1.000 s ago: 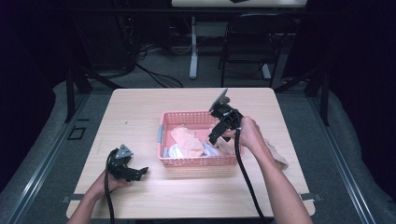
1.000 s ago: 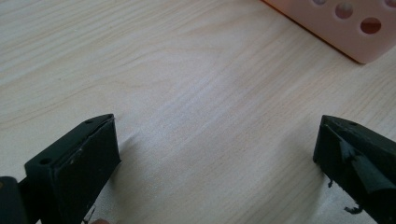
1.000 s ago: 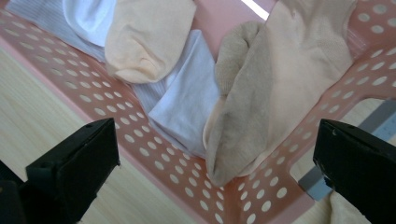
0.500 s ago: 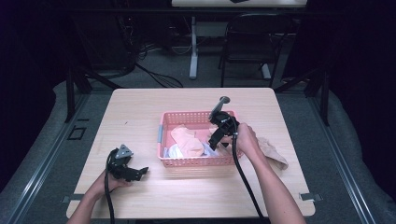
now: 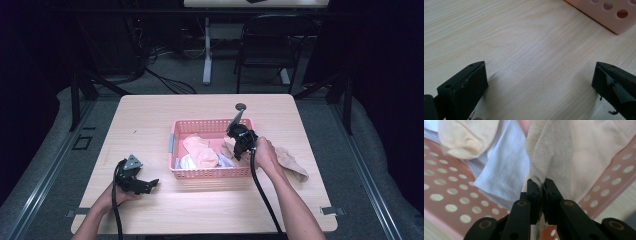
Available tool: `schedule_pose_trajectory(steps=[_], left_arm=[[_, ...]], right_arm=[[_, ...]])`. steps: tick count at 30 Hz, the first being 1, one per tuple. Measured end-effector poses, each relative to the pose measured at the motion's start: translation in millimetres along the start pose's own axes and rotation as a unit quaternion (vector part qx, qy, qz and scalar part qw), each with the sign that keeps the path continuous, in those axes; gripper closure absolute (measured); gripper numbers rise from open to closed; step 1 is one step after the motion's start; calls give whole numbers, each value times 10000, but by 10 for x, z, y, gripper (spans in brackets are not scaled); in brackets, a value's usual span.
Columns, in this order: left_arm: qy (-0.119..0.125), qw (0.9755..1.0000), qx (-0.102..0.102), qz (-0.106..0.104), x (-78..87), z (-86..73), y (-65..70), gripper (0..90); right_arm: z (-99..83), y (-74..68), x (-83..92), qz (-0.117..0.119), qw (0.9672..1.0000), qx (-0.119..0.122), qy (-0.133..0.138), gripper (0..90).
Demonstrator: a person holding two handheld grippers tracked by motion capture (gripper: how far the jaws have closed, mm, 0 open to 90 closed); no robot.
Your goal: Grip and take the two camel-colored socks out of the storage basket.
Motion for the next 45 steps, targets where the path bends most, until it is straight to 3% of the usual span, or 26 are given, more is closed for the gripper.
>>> schedule_pose_trajectory(steps=[17, 23, 24, 25, 36, 45], left_arm=[[1, 10000, 0, 1, 0, 0, 0, 0], [-1, 10000, -1, 1, 0, 0, 0, 0], [0, 10000, 0, 1, 0, 0, 0, 0], [-1, 10000, -1, 1, 0, 0, 0, 0], [1, 10000, 2, 2, 0, 0, 0, 0], [-2, 10000, 0, 2, 0, 0, 0, 0]], right_arm=[[-53, -43, 428, -67, 9997, 162, 174, 855], [-15, -84, 611, -103, 9989, 151, 435, 855], [-20, -72, 665, -121, 9991, 273, 294, 855], [-9, -87, 684, -125, 9987, 200, 443, 855], [22, -164, 1140, -253, 9962, 345, 754, 855], [27, -193, 1297, -361, 9954, 418, 781, 855]])
Point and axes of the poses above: each handheld gripper's, and its own axes: x roughly backward along the jaws, z roughly out of its top, y roughly to its right, the point moved 7 cm from there along -x, roughly forward along the jaws
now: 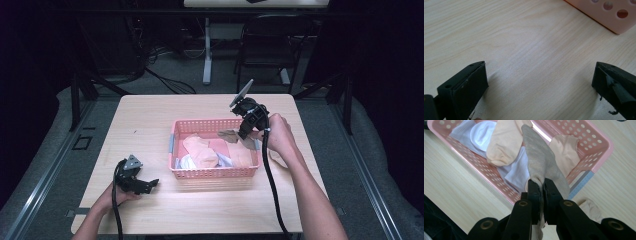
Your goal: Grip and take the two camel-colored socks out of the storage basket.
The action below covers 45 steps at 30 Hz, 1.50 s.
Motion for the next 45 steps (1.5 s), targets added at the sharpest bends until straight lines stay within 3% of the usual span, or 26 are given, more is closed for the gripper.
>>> schedule_pose_trajectory(steps=[7, 11, 22, 30, 38, 45], left_arm=[[2, 10000, 5, 1, 1, -1, 1, 0], [-2, 10000, -13, 2, 1, -1, -1, 0], [2, 10000, 6, 8, -1, 1, 1, 0], [3, 10000, -1, 17, 0, 0, 1, 0], [5, 10000, 7, 18, 0, 0, 2, 0], [1, 10000, -10, 19, 1, 0, 0, 0]], right_arm=[[-83, 90, 79, -43, 9999, -106, 52, 854], [-198, 208, 133, -155, 9997, -206, 49, 855], [-675, 641, 294, -404, 9962, -765, 113, 854], [-995, 898, 369, -522, 9934, -1022, 61, 854], [-1177, 1040, 400, -590, 9901, -1269, 55, 854], [-1300, 1082, 254, -621, 9887, -1362, -38, 854]])
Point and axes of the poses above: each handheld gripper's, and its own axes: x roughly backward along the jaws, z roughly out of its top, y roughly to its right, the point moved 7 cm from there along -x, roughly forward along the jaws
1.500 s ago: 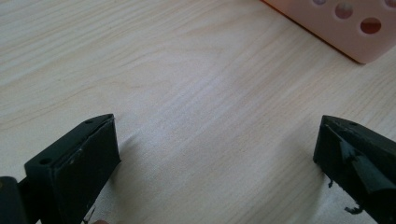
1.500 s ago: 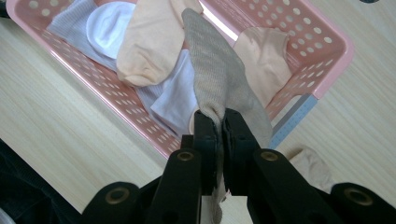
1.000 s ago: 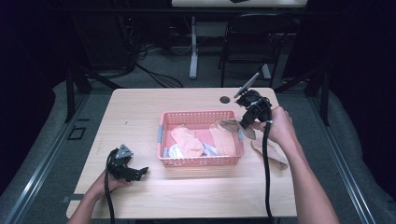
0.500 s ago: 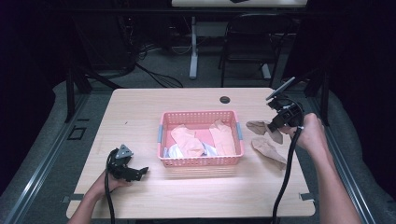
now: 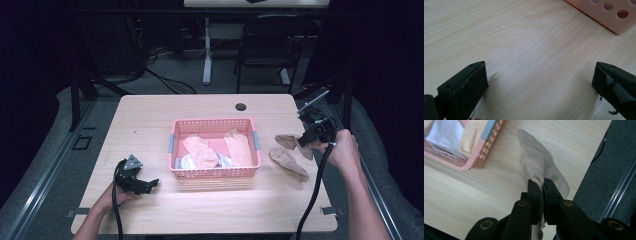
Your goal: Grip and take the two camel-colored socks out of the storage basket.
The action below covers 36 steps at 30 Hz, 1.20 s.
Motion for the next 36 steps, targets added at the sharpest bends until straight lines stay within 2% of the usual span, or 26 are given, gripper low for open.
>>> schedule_pose_trajectory(steps=[5, 12, 13, 15, 17, 18, 20, 21, 22, 23, 25, 27, 29, 31, 33, 36], left_arm=[[5, 10000, 19, 1, -1, 0, 2, 0], [0, 10000, 1, 0, 0, 0, 0, 0], [1, 10000, 2, 0, 0, 0, 0, 0], [7, 10000, 29, 1, -1, 0, 4, 0], [1, 10000, 0, 0, 0, 0, 0, 0], [4, 10000, 14, 0, -1, 0, 2, 0], [8, 10000, 31, 2, -1, 0, 4, 0], [0, 10000, -5, -1, 0, 0, 0, 0], [6, 10000, 31, 1, -1, 0, 4, 0], [1, 10000, 8, -1, 0, 0, 1, 0], [-1, 10000, -2, -1, 0, 0, 0, 0], [-1, 10000, -2, 0, 0, 0, 0, 0], [-1, 10000, -3, 0, 0, 0, 0, 0], [-2, 10000, -7, 0, 0, 0, -1, 0], [-1, 10000, -4, 0, 0, 0, 0, 0], [2, 10000, 12, -1, 0, 0, 2, 0]], right_arm=[[-66, 27, -209, 3, 9999, -70, -116, 854], [-138, 21, -512, 239, 9992, -163, -278, 853], [-141, 22, -545, 203, 9993, -209, -246, 854], [-165, 25, -610, 210, 9989, -178, -372, 854], [-175, 18, -691, 272, 9988, -291, -283, 853], [-191, 37, -722, 239, 9987, -259, -360, 853], [-225, 47, -818, 312, 9980, -240, -486, 853], [-237, 41, -870, 398, 9976, -303, -470, 852], [-249, 41, -915, 378, 9976, -348, -460, 852], [-271, 55, -947, 385, 9972, -272, -588, 851], [-303, 51, -1030, 511, 9960, -379, -629, 848], [-327, 61, -1092, 516, 9956, -450, -634, 846], [-364, 52, -1157, 612, 9944, -409, -762, 846], [-381, 40, -1213, 703, 9933, -496, -765, 845], [-403, 51, -1259, 641, 9931, -462, -863, 843], [-439, 45, -1330, 698, 9918, -487, -951, 796]])
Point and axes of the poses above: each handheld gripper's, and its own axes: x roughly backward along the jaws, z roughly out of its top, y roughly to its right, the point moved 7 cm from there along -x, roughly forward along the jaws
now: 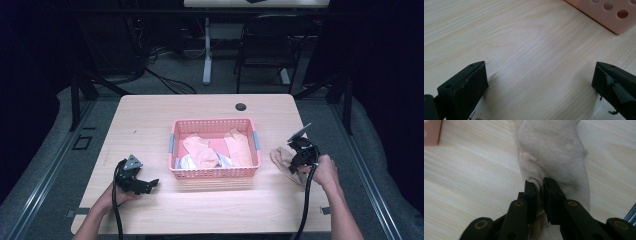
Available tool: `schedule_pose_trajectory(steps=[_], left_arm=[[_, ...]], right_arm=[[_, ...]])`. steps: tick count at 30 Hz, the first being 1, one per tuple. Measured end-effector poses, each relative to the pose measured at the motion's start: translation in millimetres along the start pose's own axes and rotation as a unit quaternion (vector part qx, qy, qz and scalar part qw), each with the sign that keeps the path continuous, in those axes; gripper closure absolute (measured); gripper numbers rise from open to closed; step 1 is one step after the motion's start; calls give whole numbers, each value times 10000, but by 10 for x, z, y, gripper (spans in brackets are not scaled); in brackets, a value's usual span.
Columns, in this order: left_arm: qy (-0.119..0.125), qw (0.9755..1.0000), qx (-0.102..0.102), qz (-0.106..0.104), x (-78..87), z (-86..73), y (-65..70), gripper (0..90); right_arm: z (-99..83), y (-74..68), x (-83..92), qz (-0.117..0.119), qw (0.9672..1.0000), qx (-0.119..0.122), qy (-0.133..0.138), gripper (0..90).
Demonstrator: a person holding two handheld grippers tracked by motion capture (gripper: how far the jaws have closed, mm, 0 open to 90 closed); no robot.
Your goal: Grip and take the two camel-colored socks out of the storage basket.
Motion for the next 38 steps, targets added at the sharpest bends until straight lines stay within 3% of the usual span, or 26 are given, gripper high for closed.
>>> schedule_pose_trajectory(steps=[2, 3, 6, 12, 17, 19, 23, 26, 31, 38], left_arm=[[0, 10000, -2, 0, 0, 0, 0, 0], [1, 10000, 7, 1, 0, 0, 1, 0], [0, 10000, 0, 0, 0, 0, 0, 0], [-1, 10000, -11, 0, 0, 0, -1, 0], [-2, 10000, -15, 0, 0, 0, -2, 0], [-2, 10000, -14, 0, 0, 0, -2, 0], [1, 10000, -1, 2, 0, 0, 0, 0], [0, 10000, -4, 6, 0, 0, -1, 0], [-1, 10000, 7, 2, 1, 0, 1, 0], [-5, 10000, 15, -14, 1, 0, 2, 0]], right_arm=[[-7, 7, -14, 68, 10000, 10, -41, 739], [1, -2, -15, 73, 9999, -67, 71, 714], [-7, -19, 44, 47, 10000, 37, 72, 601], [-12, -118, 276, 71, 9988, 124, 475, 321], [-77, -258, 475, 83, 9960, 293, 841, 170], [-134, -337, 588, 186, 9936, 497, 995, 141], [-263, -447, 686, 126, 9902, 736, 1182, 102], [-379, -521, 708, 100, 9885, 755, 1304, 85], [-580, -560, 646, -2, 9866, 833, 1405, 67], [-648, -552, 489, -66, 9874, 894, 1302, 69]])
Point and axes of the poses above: each handheld gripper's, and its own axes: x roughly backward along the jaws, z roughly out of its top, y roughly to its right, the point moved 7 cm from there along -x, roughly forward along the jaws
